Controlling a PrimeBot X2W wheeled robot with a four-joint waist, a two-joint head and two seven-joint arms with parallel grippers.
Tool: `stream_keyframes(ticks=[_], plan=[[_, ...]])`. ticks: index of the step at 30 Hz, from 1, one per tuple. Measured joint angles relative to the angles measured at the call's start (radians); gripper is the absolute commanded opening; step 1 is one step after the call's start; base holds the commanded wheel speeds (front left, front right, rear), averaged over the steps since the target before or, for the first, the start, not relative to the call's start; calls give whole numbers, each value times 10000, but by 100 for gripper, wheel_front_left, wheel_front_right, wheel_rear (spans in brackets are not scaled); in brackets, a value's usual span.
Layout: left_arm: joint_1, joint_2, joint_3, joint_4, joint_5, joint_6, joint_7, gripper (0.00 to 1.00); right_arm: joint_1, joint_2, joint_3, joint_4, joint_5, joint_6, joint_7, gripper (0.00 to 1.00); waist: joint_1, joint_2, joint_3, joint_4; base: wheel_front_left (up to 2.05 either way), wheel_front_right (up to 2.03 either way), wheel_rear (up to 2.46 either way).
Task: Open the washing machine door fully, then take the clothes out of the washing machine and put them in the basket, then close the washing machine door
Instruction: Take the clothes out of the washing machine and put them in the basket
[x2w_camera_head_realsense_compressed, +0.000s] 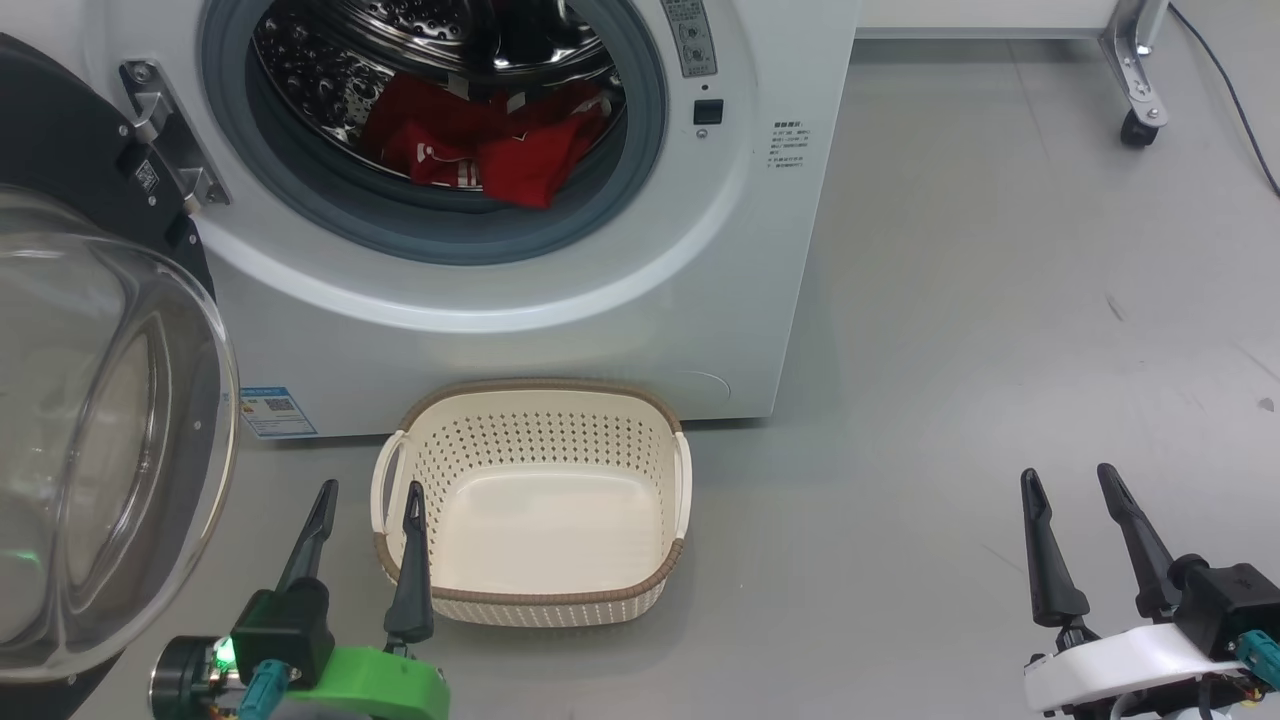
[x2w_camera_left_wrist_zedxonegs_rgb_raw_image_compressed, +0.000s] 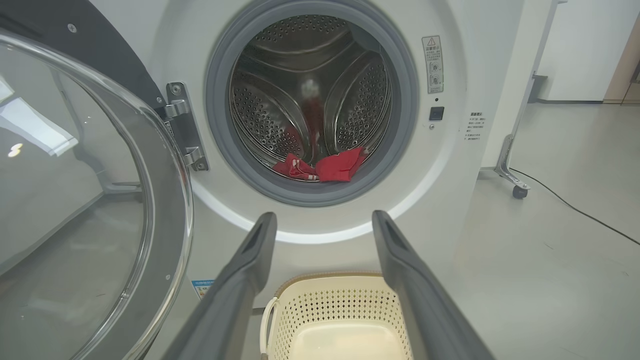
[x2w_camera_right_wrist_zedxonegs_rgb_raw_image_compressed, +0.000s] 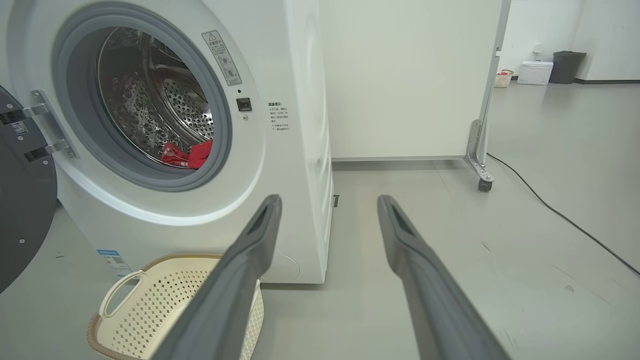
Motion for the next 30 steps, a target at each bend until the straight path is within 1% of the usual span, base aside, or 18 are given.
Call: stream_keyframes(ticks=[15, 30], plan=[[-1, 4, 52, 13, 88, 0, 115, 100, 3, 10, -21, 12, -40, 0, 0, 100, 0, 0, -75, 5, 98, -98, 0], [-1, 4, 52, -50, 58, 0, 115, 100, 7, 21, -17, 52, -42, 0, 0, 100, 0, 0, -88, -37, 40, -40, 0]])
